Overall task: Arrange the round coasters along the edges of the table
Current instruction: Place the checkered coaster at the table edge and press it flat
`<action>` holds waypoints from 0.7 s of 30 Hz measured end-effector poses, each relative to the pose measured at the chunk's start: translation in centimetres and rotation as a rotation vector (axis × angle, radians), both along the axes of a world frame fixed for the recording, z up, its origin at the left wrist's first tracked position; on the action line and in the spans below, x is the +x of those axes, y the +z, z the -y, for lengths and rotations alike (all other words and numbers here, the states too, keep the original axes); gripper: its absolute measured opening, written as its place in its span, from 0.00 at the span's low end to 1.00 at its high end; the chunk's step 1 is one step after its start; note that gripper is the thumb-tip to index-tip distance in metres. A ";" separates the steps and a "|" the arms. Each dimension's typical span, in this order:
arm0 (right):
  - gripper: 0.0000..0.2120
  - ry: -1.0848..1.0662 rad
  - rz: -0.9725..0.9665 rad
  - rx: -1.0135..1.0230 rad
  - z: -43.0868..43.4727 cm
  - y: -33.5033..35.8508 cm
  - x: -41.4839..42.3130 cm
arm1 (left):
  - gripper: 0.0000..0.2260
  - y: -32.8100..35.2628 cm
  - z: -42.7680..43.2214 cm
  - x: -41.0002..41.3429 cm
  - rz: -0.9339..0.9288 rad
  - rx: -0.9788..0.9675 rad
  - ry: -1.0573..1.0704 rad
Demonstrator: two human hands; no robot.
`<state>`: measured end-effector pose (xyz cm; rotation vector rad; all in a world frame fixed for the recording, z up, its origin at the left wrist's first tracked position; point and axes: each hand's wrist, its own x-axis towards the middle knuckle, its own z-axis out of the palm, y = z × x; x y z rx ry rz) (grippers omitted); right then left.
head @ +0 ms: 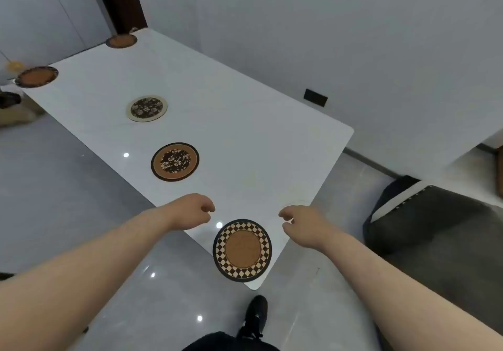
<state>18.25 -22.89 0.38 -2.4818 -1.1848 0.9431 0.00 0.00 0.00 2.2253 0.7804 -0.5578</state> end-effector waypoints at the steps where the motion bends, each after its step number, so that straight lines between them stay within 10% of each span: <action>1: 0.20 -0.016 -0.012 -0.009 -0.3 -0.6 0.3 | 0.19 -0.7 0.2 0.2 -0.011 -0.015 0.029; 21: 0.25 -0.358 -0.293 -0.163 -2.2 -9.2 -2.2 | 0.06 -8.7 5.4 -2.5 -0.054 -0.287 0.505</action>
